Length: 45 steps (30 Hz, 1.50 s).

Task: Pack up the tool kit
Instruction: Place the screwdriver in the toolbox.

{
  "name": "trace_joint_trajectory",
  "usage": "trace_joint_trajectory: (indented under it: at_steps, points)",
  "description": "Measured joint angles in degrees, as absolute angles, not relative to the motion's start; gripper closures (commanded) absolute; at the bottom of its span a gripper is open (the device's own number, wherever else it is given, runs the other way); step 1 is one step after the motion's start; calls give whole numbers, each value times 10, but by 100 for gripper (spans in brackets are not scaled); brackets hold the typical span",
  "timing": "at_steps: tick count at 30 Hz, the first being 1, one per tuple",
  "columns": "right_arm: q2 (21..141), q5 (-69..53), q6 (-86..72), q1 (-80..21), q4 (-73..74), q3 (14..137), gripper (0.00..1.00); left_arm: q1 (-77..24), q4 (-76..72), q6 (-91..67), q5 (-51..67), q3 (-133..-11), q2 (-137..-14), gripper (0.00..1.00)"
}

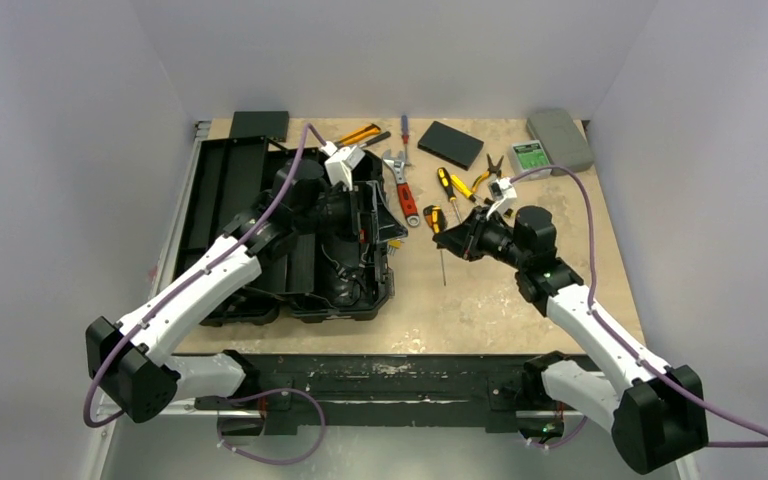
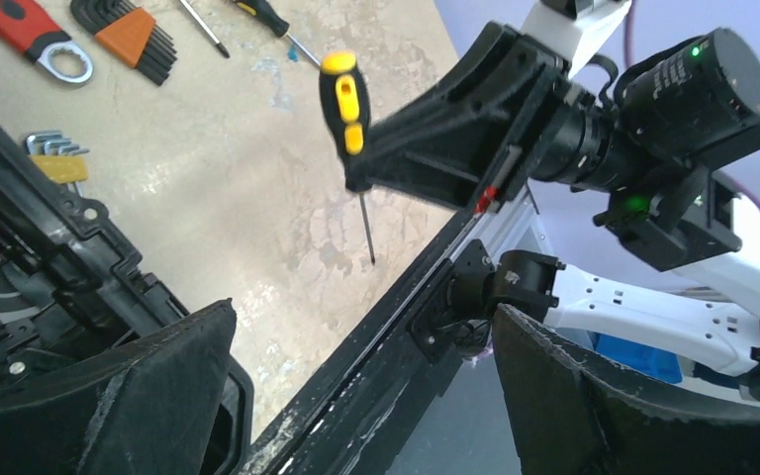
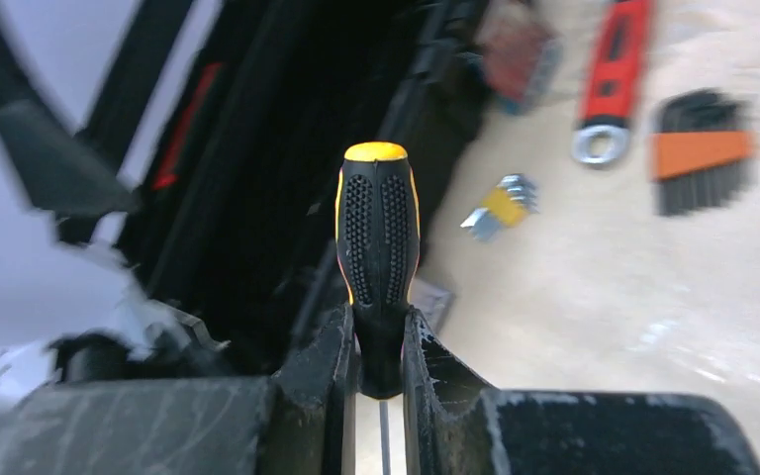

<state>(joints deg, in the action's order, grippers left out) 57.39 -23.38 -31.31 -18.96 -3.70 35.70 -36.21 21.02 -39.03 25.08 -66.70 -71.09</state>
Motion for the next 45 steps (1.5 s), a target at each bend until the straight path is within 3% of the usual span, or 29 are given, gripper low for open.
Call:
trace_joint_trajectory:
  at_steps: [11, 20, 28, 32, 34, 35, 37, 39, 41, 45]
  points:
    - [569, -385, -376, -256, -190, 337, 100, -375, 124, -437, 275, -642, -723, 11]
    - [569, -398, -399, -263, -234, 336, 100, -400, 71, -470, 284, -639, -762, 29]
    - [569, -400, -406, -264, -244, 332, 100, -412, 52, -481, 297, -639, -779, 61]
    - [568, -401, -410, -260, -248, 328, 100, -408, 51, -481, 301, -639, -779, 100]
    - [567, -399, -411, -259, -253, 325, 100, -404, 52, -483, 293, -639, -778, 100]
    - [567, -400, -411, -260, -253, 324, 92, -404, 52, -483, 291, -639, -778, 100]
    - [567, -399, -409, -259, -251, 324, 64, -405, 53, -483, 290, -639, -778, 100]
    - [566, -396, -407, -260, -246, 324, 47, -406, 58, -479, 286, -639, -778, 100]
    - [565, -396, -401, -265, -239, 324, 40, -408, 73, -470, 279, -643, -778, 100]
    - [553, -387, -390, -270, -222, 324, 36, -408, 141, -432, 246, -665, -768, 100]
